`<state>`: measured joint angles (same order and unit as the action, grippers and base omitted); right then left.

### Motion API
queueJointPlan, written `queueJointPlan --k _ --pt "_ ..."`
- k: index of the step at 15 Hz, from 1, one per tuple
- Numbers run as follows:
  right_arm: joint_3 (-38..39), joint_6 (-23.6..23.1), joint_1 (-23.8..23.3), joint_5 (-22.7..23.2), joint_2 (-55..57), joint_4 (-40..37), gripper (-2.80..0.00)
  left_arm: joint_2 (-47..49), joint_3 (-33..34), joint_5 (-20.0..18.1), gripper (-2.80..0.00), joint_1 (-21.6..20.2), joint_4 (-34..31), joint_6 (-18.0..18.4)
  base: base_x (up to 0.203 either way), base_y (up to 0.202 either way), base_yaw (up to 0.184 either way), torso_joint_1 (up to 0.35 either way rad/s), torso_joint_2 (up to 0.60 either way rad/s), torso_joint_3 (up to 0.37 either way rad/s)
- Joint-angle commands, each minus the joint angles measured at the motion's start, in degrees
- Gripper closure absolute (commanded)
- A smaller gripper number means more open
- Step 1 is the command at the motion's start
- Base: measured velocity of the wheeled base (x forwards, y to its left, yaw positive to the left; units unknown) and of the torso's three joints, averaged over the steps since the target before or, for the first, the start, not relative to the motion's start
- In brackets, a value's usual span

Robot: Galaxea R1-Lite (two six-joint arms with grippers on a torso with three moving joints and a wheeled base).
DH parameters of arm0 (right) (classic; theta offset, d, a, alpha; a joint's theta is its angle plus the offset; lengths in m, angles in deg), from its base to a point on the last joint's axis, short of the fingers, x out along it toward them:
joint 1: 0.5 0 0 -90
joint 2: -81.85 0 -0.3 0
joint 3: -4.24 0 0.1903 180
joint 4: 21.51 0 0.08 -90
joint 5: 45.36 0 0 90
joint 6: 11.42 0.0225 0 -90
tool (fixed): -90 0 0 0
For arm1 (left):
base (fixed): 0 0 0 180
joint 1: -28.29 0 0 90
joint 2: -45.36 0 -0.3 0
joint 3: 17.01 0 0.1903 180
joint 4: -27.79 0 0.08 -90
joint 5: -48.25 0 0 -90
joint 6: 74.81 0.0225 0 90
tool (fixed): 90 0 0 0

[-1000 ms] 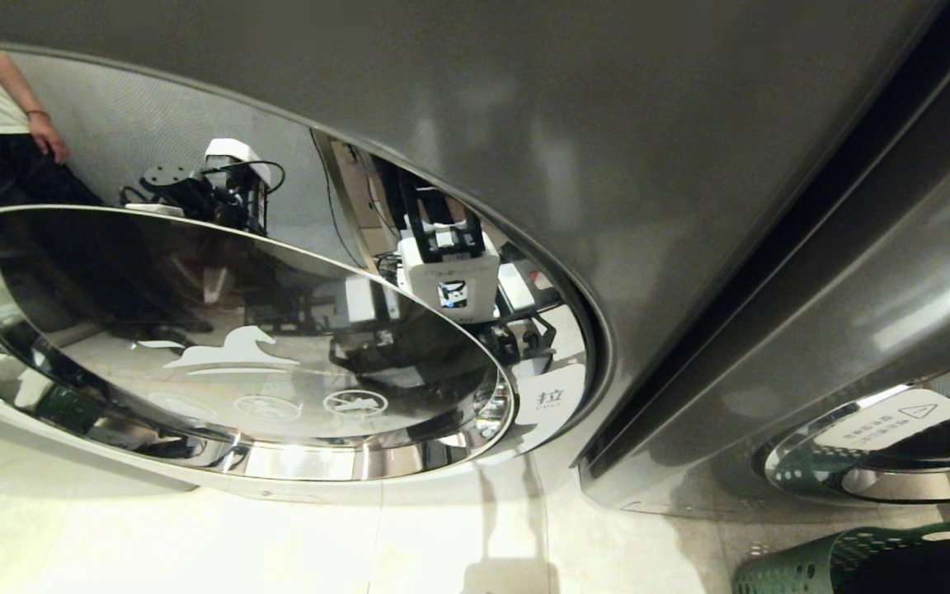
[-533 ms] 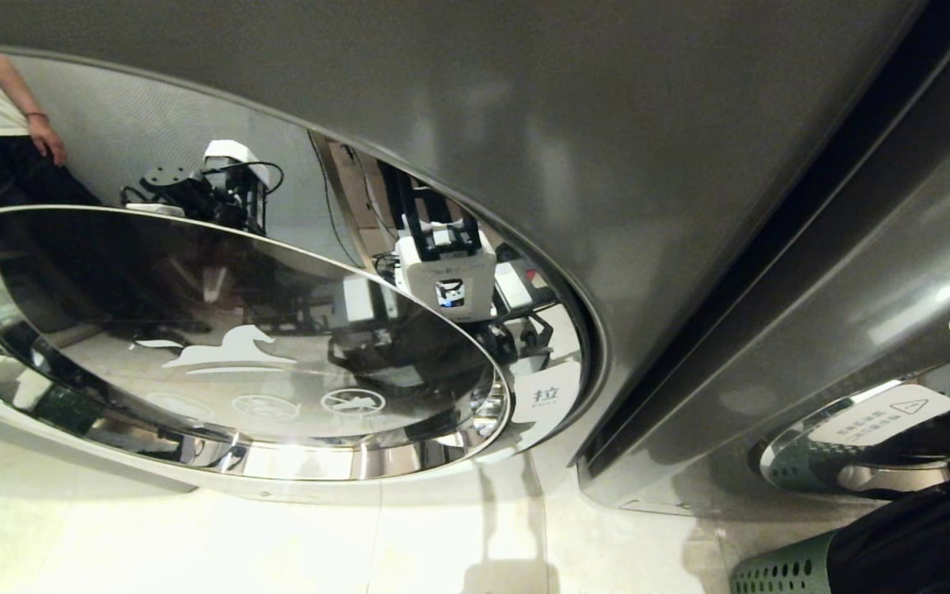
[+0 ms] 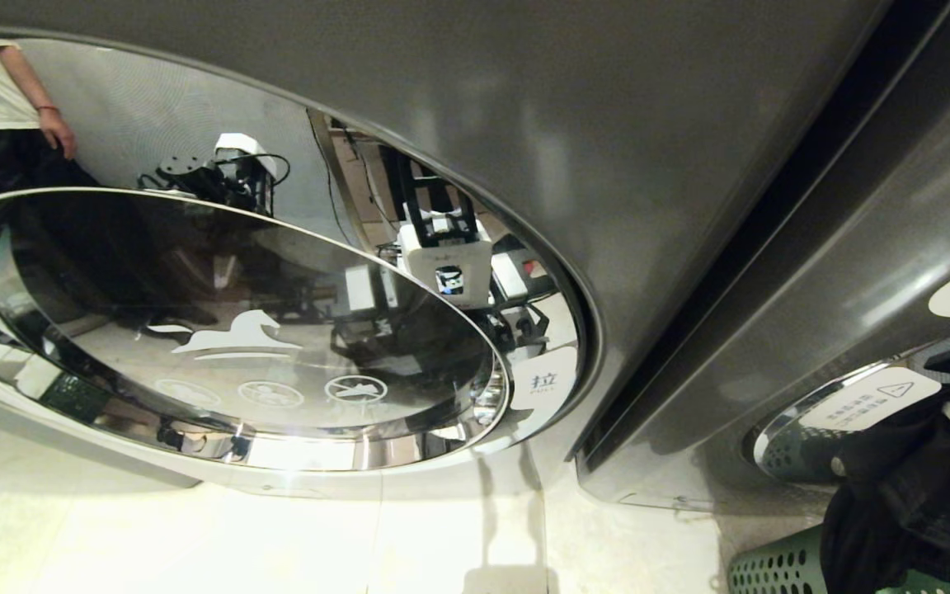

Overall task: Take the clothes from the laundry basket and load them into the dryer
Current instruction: Take the clothes out of the basket

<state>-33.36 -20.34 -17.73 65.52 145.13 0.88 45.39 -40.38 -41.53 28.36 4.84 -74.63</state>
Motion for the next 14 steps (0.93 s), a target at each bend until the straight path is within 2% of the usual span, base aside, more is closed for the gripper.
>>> queueJointPlan --k 1,5,11,13,14 --pt "1.3 0.0 0.3 -0.7 -2.2 -1.4 0.00 -0.1 0.0 0.0 0.00 0.0 -0.1 0.0 0.000 0.000 0.000 0.000 0.00 0.000" --pt "3.0 -0.3 1.2 -0.6 -7.2 -2.4 0.00 0.0 0.0 0.0 0.00 0.0 -0.1 0.0 0.000 0.000 0.000 0.000 0.00 0.000" --pt "8.6 -0.8 2.4 -0.8 -16.3 -7.9 0.00 -0.1 0.0 0.0 0.00 0.0 0.0 0.0 0.000 0.000 0.000 0.000 0.00 0.000" --pt "11.0 -0.8 4.1 -1.0 -21.2 -10.8 0.00 -0.1 0.0 0.0 0.00 0.0 0.0 0.0 0.000 0.000 0.000 0.000 0.00 0.000" --pt "12.2 -0.8 5.7 -2.6 -23.6 -12.6 0.00 -0.1 0.0 0.0 0.00 0.0 0.0 0.0 0.000 0.000 0.000 0.000 0.00 0.000"
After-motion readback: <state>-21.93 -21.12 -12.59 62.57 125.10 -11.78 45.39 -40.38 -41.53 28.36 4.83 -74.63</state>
